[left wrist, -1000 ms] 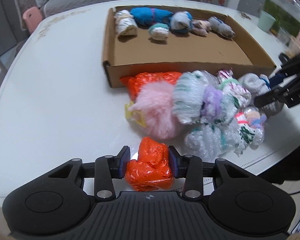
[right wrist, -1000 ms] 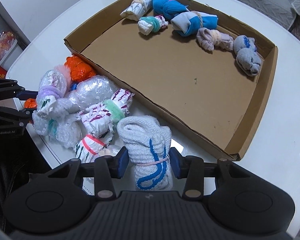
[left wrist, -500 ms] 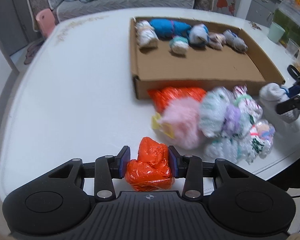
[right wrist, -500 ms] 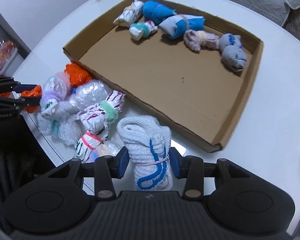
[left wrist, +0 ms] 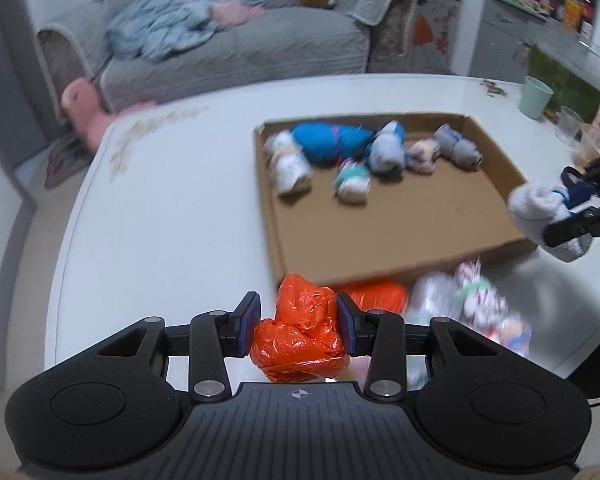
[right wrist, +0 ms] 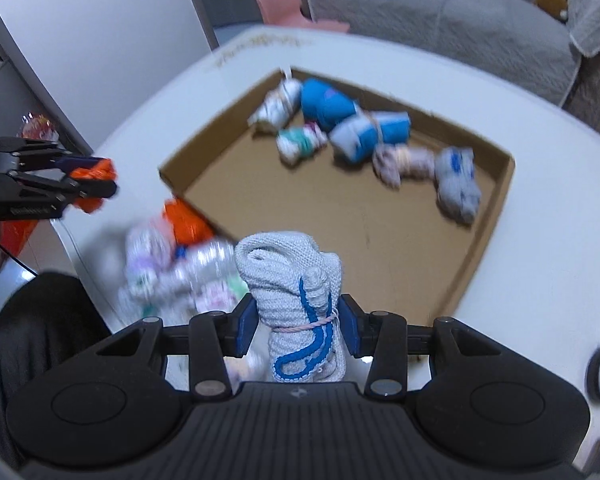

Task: Organize objects
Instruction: 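Lower orange bag and white-blue sock into the tray and open both tools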

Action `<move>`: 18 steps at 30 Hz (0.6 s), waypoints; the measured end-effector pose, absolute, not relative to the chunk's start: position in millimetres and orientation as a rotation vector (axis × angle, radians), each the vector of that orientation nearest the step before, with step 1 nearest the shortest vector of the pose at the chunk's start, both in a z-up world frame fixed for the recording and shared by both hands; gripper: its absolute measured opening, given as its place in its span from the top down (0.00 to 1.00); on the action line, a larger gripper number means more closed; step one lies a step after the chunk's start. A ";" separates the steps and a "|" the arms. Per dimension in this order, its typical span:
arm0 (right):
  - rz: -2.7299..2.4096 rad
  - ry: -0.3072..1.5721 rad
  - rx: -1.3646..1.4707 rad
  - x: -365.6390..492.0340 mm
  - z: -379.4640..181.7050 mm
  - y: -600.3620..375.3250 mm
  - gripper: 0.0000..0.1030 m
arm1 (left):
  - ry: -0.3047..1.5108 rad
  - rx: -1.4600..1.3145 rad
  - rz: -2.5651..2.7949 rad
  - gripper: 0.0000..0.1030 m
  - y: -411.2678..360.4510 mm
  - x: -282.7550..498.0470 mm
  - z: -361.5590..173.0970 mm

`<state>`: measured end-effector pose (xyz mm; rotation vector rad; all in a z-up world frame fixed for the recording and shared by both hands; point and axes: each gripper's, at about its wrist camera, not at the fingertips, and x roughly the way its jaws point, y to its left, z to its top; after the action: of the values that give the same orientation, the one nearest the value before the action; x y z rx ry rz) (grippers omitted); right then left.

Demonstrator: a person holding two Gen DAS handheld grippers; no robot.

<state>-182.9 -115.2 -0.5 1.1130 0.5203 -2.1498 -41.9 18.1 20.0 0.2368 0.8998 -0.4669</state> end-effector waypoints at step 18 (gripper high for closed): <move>-2.052 0.646 1.113 -274.1 -43.3 -211.4 0.62 | 0.992 0.234 -0.521 0.54 -58.4 60.6 -42.1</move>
<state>-274.1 -211.4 -43.3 1.1134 0.6459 -2.0516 60.6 -58.4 -42.1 0.2337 0.9921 -0.5212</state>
